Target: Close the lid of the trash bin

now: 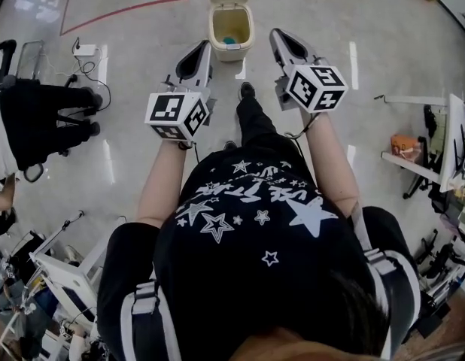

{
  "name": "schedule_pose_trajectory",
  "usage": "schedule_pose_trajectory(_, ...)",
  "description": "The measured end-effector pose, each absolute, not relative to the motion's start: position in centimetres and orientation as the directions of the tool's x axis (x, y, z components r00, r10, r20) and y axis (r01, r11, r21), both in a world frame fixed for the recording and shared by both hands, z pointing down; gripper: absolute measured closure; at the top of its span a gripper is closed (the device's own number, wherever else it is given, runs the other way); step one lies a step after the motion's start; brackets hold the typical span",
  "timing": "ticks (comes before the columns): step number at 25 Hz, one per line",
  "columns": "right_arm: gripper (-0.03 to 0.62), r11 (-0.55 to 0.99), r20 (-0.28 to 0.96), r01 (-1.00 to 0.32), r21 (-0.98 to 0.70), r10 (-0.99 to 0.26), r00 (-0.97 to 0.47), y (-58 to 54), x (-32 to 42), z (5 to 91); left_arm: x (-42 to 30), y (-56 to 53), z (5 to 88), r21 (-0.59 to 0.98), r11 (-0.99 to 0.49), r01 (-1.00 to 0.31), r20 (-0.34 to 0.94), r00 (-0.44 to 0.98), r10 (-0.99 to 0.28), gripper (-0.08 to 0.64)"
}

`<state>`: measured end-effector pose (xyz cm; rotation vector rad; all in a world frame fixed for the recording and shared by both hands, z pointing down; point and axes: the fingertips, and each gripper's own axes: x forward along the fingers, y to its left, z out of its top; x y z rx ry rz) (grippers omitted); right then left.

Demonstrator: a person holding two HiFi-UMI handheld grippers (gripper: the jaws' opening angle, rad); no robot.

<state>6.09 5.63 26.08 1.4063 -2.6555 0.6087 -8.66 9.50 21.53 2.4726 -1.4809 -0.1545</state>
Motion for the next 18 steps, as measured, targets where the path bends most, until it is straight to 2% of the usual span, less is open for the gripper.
schedule_pose_trajectory(18,0.586,0.507,0.327,-0.772,-0.383,-0.707,-0.627,-13.5,8.9,30.7,-5.9,-8.0,24.5,0.251,-0.346,-0.904,0.159,0.391,-0.907,0.549)
